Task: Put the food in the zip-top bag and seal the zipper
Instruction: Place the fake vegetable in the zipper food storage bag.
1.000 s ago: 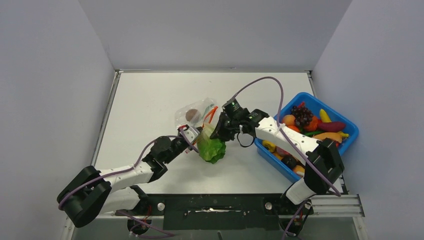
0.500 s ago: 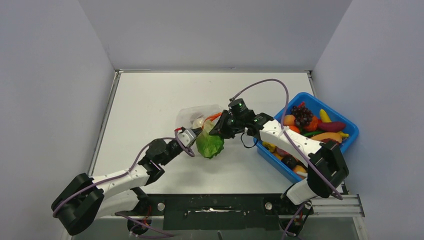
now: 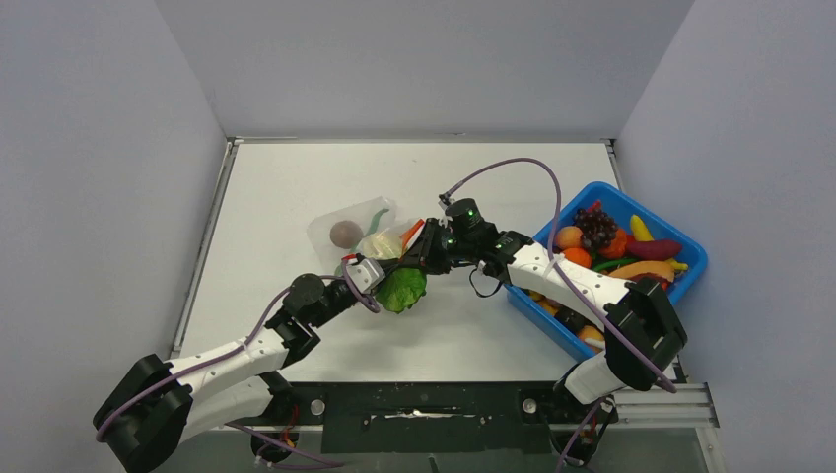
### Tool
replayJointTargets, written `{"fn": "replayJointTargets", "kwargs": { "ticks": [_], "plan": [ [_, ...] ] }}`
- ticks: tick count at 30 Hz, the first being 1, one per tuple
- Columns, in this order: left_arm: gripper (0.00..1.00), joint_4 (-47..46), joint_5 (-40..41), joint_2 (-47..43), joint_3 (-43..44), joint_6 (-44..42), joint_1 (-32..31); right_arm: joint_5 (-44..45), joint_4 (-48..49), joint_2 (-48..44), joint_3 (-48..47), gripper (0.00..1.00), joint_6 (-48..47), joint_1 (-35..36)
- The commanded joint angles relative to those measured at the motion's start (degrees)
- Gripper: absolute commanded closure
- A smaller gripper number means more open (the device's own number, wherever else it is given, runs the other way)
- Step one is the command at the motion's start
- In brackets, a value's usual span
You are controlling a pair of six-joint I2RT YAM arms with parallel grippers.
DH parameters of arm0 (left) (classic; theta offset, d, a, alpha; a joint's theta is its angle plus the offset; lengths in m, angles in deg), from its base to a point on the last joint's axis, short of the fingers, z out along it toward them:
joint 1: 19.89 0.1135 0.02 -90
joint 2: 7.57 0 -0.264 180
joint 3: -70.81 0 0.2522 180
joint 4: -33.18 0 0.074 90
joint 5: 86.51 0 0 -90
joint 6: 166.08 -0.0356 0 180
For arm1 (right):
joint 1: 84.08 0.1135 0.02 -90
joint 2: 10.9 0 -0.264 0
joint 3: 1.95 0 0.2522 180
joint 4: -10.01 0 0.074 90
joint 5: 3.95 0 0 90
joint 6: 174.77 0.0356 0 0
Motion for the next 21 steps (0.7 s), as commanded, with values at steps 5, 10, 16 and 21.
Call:
{"fn": "replayJointTargets", "kwargs": {
  "ticks": [5, 10, 16, 21],
  "plan": [
    [1.00, 3.55, -3.15, -7.66, 0.24, 4.81, 0.34, -2.62, 24.32, -2.39, 7.79, 1.00, 5.58, -4.99],
    [1.00, 7.93, -3.19, -8.91, 1.75, 3.22, 1.62, -9.75, 24.62, -2.04, 6.87, 1.00, -5.14, -1.76],
    [1.00, 7.83, -7.23, -7.78, 2.30, 4.23, 6.29, -17.98, 23.09, -3.84, 8.51, 1.00, -12.13, 1.13],
    [1.00, 7.83, -10.99, -8.36, 2.47, 5.05, 7.99, -16.93, 20.23, -4.20, 7.65, 1.00, -14.91, 0.21]
  ]
}}
